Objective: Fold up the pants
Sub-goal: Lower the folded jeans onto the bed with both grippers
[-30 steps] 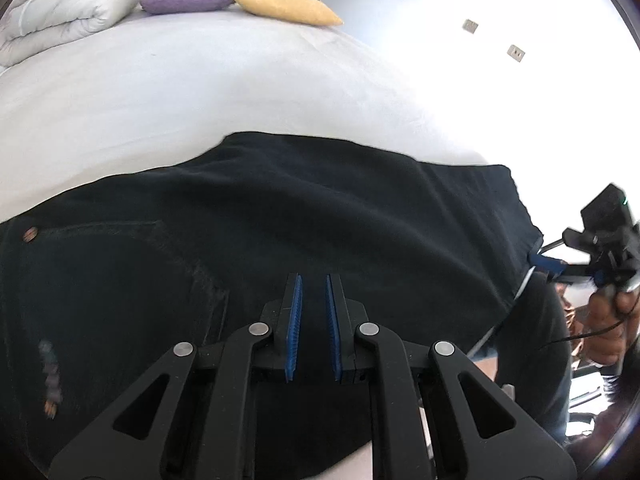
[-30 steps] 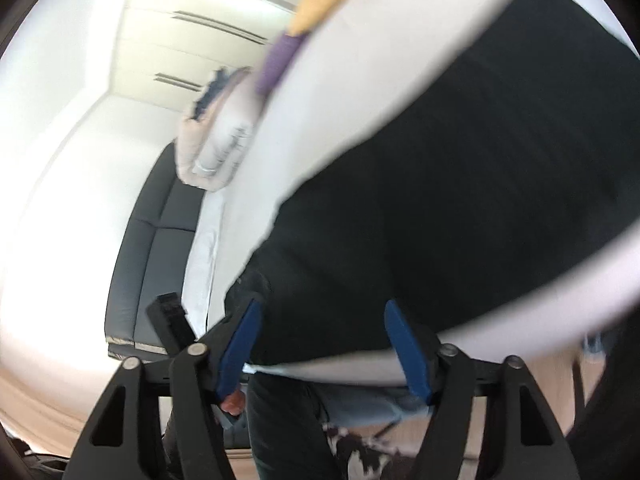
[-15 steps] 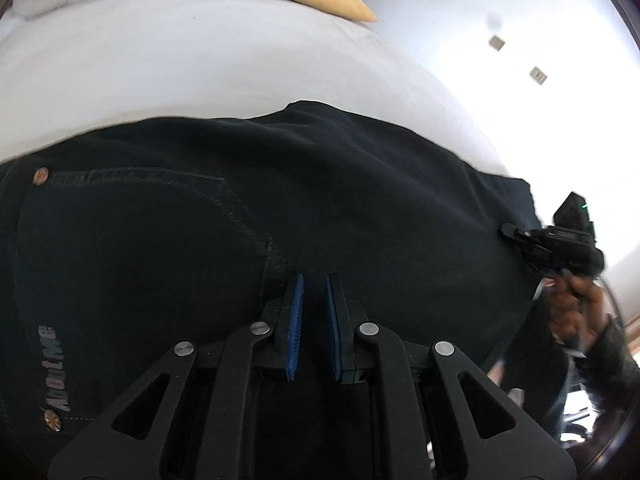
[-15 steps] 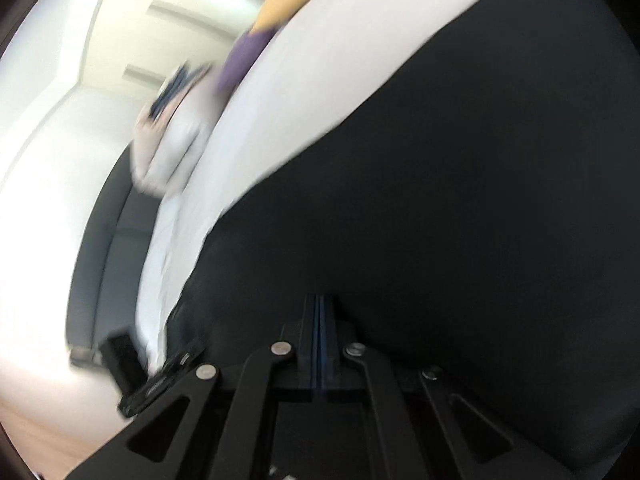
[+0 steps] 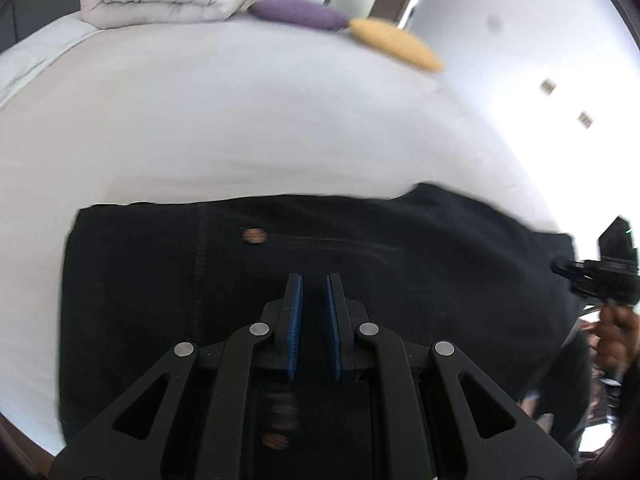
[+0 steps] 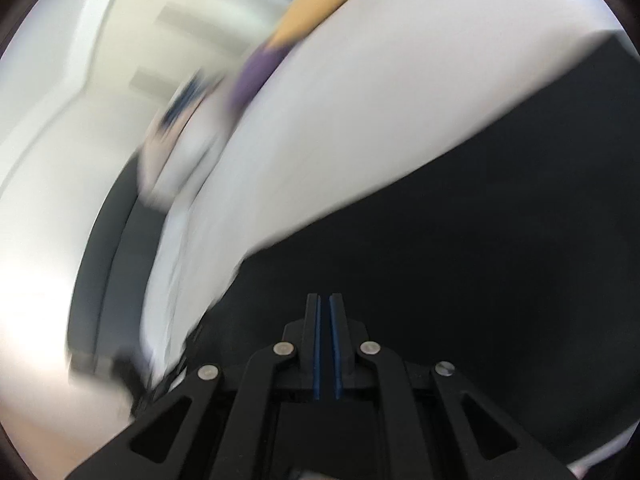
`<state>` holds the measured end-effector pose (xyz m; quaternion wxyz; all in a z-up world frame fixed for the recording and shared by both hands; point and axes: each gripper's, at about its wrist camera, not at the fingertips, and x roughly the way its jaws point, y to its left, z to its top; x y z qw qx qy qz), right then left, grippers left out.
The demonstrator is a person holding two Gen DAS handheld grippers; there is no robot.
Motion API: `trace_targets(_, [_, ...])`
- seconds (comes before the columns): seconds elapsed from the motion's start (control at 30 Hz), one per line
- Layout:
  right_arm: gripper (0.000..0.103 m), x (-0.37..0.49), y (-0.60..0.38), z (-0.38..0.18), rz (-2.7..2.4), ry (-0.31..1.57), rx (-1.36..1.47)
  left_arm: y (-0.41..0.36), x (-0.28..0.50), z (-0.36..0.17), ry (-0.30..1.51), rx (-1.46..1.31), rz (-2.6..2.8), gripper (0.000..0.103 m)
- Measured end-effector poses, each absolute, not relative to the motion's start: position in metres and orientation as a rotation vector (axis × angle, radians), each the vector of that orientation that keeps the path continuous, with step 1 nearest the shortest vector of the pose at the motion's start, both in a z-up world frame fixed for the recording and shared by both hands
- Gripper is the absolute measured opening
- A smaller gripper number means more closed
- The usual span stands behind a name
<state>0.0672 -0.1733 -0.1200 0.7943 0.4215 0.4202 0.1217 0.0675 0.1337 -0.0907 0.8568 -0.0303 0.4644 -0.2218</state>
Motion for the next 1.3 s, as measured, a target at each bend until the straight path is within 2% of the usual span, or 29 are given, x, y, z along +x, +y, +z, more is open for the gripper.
trace_targets(0.2, [0.009, 0.142, -0.090, -0.139, 0.427, 1.072, 0.838, 0.138, 0.096, -0.090, 1.027, 0.003, -0.440, 0.011])
trace_targets(0.27, [0.015, 0.143, -0.090, -0.149, 0.422, 1.102, 0.866, 0.140, 0.107, -0.096, 1.071, 0.008, -0.432, 0.011])
trace_targets(0.3, [0.015, 0.150, -0.093, -0.156, 0.380, 1.112, 0.867, 0.141, 0.112, -0.101, 1.091, 0.020, -0.434, 0.011])
trace_targets(0.33, [0.008, 0.144, -0.094, -0.159, 0.370, 1.111, 0.868, 0.141, 0.115, -0.103, 1.096, 0.035, -0.438, 0.011])
trace_targets(0.4, [0.000, 0.145, -0.105, -0.160, 0.331, 1.096, 0.876, 0.131, 0.117, -0.107, 1.102, 0.042, -0.448, 0.011])
trace_targets(0.57, [0.000, 0.141, -0.145, -0.160, 0.219, 1.008, 0.965, 0.119, 0.133, -0.110, 1.104, 0.054, -0.471, 0.011])
trace_targets(0.83, [0.000, 0.089, -0.210, -0.139, 0.007, 0.849, 1.019, 0.101, 0.153, -0.117, 1.048, 0.073, -0.433, 0.011])
trace_targets(0.87, [0.007, 0.084, -0.207, -0.132, 0.024, 0.843, 1.006, 0.102, 0.153, -0.115, 1.043, 0.071, -0.429, 0.011])
trace_targets(0.97, [0.009, 0.085, -0.173, -0.118, 0.174, 0.836, 0.963, 0.101, 0.143, -0.101, 1.022, 0.090, -0.383, 0.011])
trace_targets(1.03, [0.015, 0.089, -0.147, -0.118, 0.277, 0.871, 0.946, 0.102, 0.129, -0.086, 0.991, 0.049, -0.403, 0.011])
trace_targets(1.17, [0.020, 0.082, -0.122, -0.143, 0.326, 0.961, 0.928, 0.091, 0.083, -0.073, 0.977, -0.045, -0.498, 0.011])
trace_targets(1.2, [0.016, 0.075, -0.129, -0.154, 0.309, 0.968, 0.967, 0.083, 0.073, -0.079, 0.994, -0.028, -0.508, 0.011])
trace_targets(1.23, [0.000, 0.069, -0.135, -0.161, 0.300, 0.961, 1.012, 0.077, 0.066, -0.087, 1.020, -0.012, -0.513, 0.011])
trace_targets(1.3, [0.000, 0.047, -0.171, -0.165, 0.269, 0.913, 1.092, 0.073, 0.059, -0.104, 1.048, 0.005, -0.497, 0.011])
